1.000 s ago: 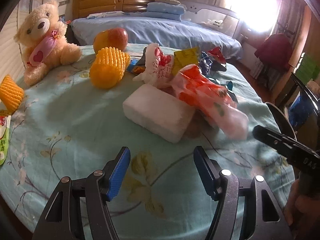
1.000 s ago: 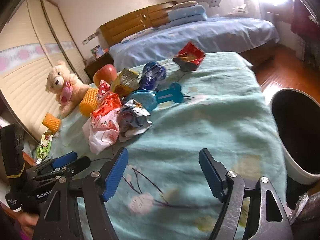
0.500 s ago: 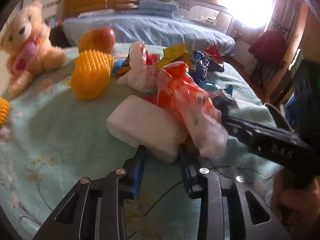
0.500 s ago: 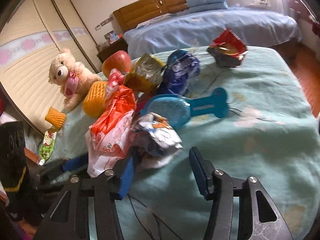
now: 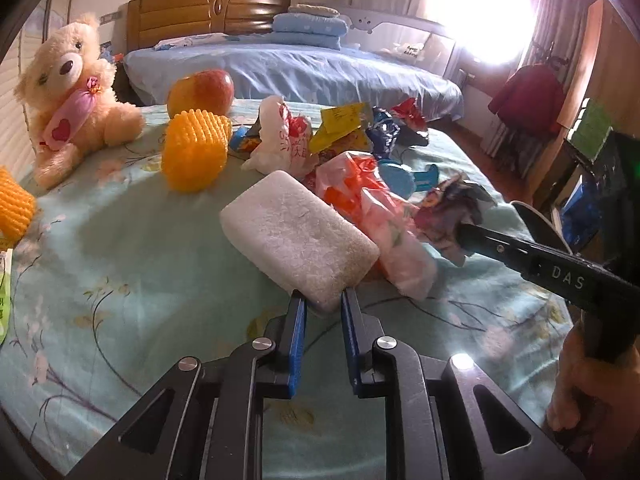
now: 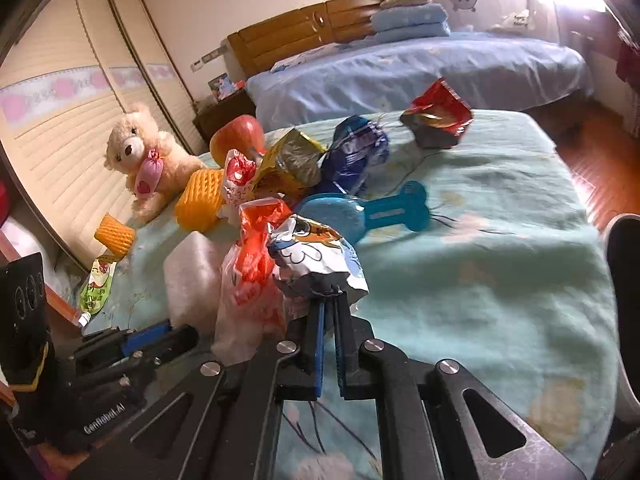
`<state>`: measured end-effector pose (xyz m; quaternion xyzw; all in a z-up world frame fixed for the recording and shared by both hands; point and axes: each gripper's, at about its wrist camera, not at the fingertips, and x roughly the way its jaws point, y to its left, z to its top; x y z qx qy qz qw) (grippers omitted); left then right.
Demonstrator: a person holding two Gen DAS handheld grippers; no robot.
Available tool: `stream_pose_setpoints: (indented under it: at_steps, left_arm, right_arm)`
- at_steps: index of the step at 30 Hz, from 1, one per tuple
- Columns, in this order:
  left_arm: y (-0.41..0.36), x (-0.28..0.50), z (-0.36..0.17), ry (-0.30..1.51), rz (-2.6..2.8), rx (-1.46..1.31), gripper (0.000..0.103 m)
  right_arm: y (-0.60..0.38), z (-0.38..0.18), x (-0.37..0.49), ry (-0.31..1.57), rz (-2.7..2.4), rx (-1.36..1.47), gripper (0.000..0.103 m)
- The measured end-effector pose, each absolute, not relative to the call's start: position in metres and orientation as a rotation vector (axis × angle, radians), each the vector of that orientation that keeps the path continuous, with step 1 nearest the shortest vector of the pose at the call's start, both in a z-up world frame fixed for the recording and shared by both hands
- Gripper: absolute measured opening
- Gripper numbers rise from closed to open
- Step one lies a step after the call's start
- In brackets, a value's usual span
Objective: Collect trash
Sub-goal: 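Carry the foam block and crumpled wrapper over the trash bin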
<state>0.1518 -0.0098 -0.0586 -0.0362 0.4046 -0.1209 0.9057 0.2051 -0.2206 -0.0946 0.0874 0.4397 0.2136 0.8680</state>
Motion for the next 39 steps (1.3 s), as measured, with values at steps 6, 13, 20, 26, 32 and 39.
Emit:
stream_pose_setpoints:
  at_steps: [6, 13, 20, 26, 32, 39]
  left_arm:
    - [-0.021, 0.128, -0.048, 0.812, -0.293, -0.053, 0.016]
    - [-0.043, 0.11, -0.043, 0.808, -0.353, -0.022, 0.016]
    - [-0.074, 0.108, -0.044, 0.817, -0.407, 0.031, 0.016]
    - [-0.101, 0.118, -0.049, 0.824, -0.447, 0.067, 0.016]
    - [-0.129, 0.132, -0.054, 0.829, -0.489, 0.094, 0.016]
    - [-0.157, 0.148, -0.059, 0.833, -0.53, 0.118, 0.016]
  right_arm:
    - [-0.241, -0.088, 0.185, 0.902, 0.408, 0.204, 0.004]
    - [-0.268, -0.084, 0.165, 0.887, 0.365, 0.235, 0.004]
    - [-0.298, -0.083, 0.151, 0.877, 0.317, 0.273, 0.004]
    - [-0.32, -0.083, 0.145, 0.872, 0.279, 0.295, 0.004]
    - [-0.345, -0.082, 0.141, 0.864, 0.241, 0.313, 0.004]
    - [-0.37, -0.082, 0.139, 0.856, 0.195, 0.333, 0.004]
